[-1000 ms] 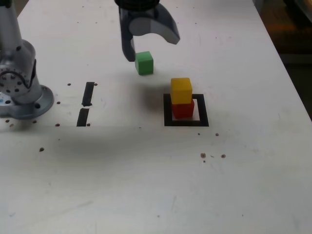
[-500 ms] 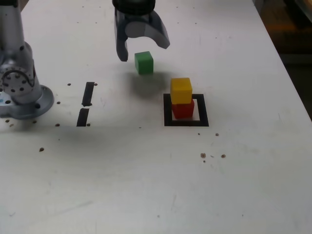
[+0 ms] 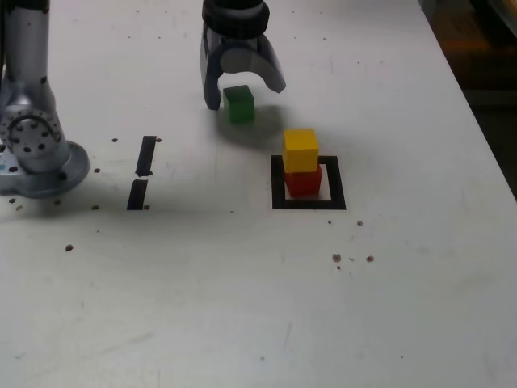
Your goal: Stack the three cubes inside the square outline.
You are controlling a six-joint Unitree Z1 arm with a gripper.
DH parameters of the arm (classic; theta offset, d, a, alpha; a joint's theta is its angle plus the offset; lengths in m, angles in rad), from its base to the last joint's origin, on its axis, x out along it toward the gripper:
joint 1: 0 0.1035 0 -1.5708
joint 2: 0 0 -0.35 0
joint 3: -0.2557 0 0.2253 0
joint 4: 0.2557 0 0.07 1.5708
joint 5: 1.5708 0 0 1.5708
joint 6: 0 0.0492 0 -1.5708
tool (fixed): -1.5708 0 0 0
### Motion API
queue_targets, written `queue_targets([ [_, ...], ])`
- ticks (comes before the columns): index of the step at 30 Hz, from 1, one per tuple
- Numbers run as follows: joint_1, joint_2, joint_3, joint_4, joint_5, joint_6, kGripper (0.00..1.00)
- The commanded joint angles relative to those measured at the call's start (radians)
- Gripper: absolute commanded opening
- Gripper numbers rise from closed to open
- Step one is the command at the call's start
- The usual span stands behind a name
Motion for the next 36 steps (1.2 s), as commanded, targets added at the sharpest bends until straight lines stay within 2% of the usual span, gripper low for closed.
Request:
queue_targets([
  [1, 0.006, 0.012, -0.007, -0.002, -0.004, 0.006, 0.9],
  [4, 0.012, 0.026, -0.013, -0.002, -0.013, 0.015, 0.85],
  [7, 0.016, 0.035, -0.017, -0.002, -0.022, 0.023, 0.76],
  [11, 0.018, 0.045, -0.021, -0.006, -0.027, 0.026, 0.58],
  [15, 0.018, 0.05, -0.025, -0.02, -0.032, 0.033, 0.35],
  [19, 0.018, 0.055, -0.028, -0.028, -0.048, 0.057, 0.2],
  [25, 0.018, 0.061, -0.029, -0.019, -0.065, 0.086, 0.13],
  [36, 0.018, 0.061, -0.027, -0.012, -0.065, 0.09, 0.1],
])
